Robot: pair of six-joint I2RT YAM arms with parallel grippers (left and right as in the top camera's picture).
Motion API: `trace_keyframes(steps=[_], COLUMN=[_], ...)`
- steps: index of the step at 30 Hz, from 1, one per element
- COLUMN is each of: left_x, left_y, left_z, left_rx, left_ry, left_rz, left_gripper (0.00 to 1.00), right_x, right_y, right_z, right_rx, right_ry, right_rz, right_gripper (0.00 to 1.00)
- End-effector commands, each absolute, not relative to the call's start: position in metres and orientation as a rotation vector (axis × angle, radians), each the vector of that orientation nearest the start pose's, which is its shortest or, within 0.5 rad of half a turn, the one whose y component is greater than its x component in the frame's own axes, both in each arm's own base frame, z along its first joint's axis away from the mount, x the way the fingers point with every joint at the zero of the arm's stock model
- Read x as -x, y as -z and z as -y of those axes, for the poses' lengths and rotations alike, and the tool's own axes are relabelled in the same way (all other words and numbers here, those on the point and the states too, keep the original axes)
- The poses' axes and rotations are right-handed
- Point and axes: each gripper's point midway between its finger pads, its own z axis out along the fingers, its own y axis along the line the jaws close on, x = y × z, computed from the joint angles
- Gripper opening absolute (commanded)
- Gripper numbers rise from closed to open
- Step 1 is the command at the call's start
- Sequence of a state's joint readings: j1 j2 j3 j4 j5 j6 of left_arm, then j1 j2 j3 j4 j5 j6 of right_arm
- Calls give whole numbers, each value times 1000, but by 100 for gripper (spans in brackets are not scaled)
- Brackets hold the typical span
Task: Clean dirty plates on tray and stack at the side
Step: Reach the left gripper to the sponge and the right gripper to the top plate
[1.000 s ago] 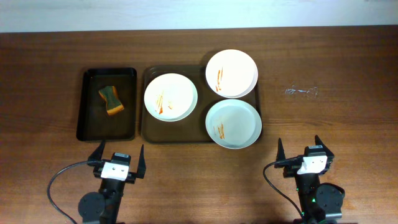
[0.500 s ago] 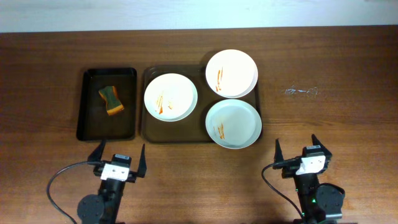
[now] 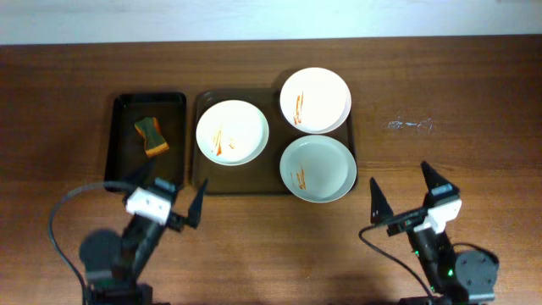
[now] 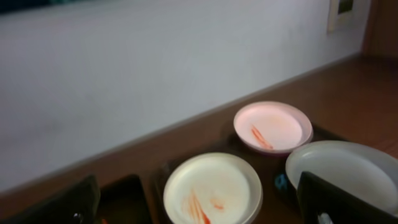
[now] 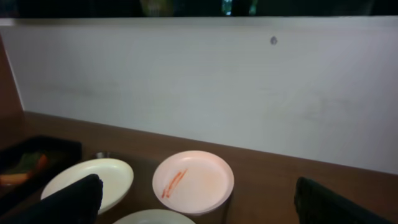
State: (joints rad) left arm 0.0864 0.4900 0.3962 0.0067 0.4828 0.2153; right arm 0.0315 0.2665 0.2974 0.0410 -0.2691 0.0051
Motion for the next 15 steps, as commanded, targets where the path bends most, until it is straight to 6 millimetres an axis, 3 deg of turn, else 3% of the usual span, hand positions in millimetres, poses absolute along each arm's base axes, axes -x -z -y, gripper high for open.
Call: trace_keyframes(steps=[1,6,10,12,15], left_x=[-295,-349,-372,-373,-377], left_y=[-262,-245,-223,-215,-202], left_z=[56,51,50,62,62], left_rx=[-448,-404,-359,-372,-362], left_ry=[235,364,481,613,630], left_rz=[-1724,-2091,-2375,-2409,-2443], left_gripper=[100,100,100,100,100], right_x=[-262,-314,-350,-360,-372], right_y=[-287,-282,-251,-250,-255], right_z=[-60,-81,-92,-105,-132], right_rx=[252,300,269,299,410], right_ry=[-285,-446,-595,-710,-925], right_rz=[-1568,-1879,-2230,-2261,-2163], right_gripper=[98,98,98,98,98])
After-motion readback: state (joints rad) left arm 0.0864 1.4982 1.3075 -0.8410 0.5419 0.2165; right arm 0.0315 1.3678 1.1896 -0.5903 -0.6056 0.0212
